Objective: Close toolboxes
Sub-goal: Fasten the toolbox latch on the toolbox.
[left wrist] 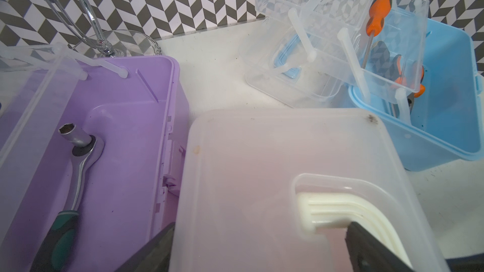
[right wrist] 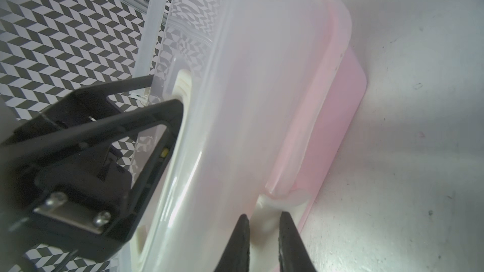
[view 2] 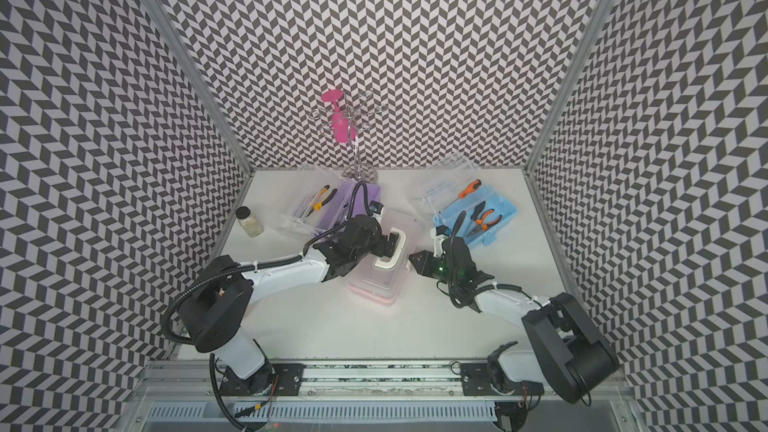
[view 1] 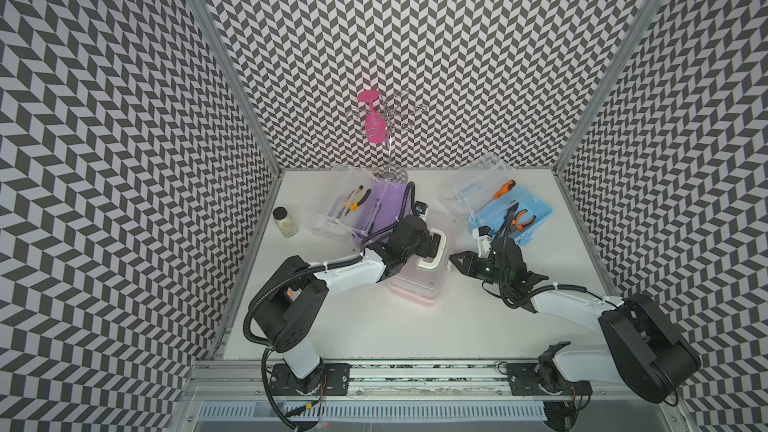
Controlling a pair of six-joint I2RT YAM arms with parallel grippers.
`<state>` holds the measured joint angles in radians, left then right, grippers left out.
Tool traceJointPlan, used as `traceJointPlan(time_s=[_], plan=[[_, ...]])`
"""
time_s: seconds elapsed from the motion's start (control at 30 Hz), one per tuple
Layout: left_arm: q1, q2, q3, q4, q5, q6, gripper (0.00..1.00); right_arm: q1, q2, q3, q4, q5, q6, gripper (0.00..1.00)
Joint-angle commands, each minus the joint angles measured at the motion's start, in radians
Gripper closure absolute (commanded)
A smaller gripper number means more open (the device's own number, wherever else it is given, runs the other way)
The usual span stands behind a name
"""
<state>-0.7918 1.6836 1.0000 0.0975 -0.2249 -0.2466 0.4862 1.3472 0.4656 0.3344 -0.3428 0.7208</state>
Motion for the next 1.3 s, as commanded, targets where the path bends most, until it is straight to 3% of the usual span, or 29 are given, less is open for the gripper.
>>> traceJointPlan(time_s=[0.0,0.17,0.4,0.9,1.13,1.27], plan=[[-0.029,0.065,-0.008,-0.088,0.068,0.012,0.02,0.035,0.032,0.026,-0.001,-0.025,-0.024,0.8],[-0.026,0.068,-0.011,-0.085,0.071,0.012,0.02,0.034,0.007,0.041,-0.033,0.001,-0.043,0.77],[-0.015,0.072,-0.016,-0.085,0.084,0.007,0.02,0.016,-0.094,0.076,-0.17,0.128,-0.097,0.68],[-0.013,0.055,0.026,-0.112,0.057,0.02,0.01,-0.006,-0.181,0.001,-0.277,0.2,-0.147,0.64],[-0.013,-0.005,0.092,-0.154,-0.003,0.036,0.01,0.008,-0.339,-0.088,-0.305,0.09,-0.202,0.31],[-0.013,-0.062,0.119,-0.16,-0.036,0.036,0.01,0.093,-0.421,-0.116,-0.331,0.072,-0.202,0.07]])
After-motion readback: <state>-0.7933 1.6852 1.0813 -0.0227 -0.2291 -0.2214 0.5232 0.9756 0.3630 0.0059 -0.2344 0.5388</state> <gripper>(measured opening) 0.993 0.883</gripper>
